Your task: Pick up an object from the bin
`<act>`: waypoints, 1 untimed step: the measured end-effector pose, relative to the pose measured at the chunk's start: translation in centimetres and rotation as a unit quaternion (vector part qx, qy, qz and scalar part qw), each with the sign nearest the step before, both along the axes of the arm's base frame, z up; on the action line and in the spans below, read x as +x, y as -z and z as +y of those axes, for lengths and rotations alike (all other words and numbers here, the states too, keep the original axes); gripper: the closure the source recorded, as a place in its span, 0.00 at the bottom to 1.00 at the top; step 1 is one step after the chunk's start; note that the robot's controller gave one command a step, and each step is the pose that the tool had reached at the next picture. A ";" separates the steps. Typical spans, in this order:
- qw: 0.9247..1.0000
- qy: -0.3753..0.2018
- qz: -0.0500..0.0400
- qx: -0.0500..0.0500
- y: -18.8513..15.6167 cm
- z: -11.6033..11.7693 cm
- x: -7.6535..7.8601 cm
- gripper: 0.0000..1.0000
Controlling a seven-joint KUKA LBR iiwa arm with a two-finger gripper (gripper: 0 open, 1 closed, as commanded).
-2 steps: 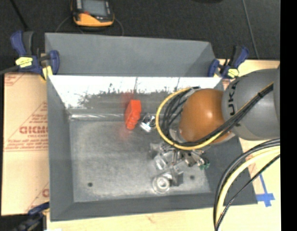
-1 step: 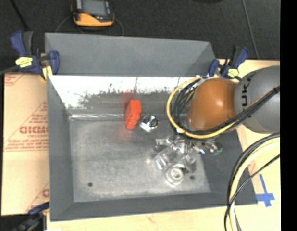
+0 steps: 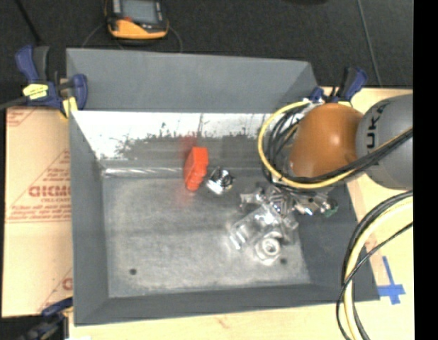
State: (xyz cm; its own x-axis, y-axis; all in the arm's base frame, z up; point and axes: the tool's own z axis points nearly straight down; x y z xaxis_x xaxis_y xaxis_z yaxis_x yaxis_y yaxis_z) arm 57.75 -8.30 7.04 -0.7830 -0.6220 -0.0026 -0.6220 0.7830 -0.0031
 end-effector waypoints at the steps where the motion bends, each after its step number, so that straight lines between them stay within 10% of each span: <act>1: 0.991 0.134 -0.004 0.002 -0.1 2.8 -8.0 0.00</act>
Offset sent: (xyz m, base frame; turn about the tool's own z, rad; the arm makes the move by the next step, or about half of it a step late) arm -0.0833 0.0285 -0.0004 0.2680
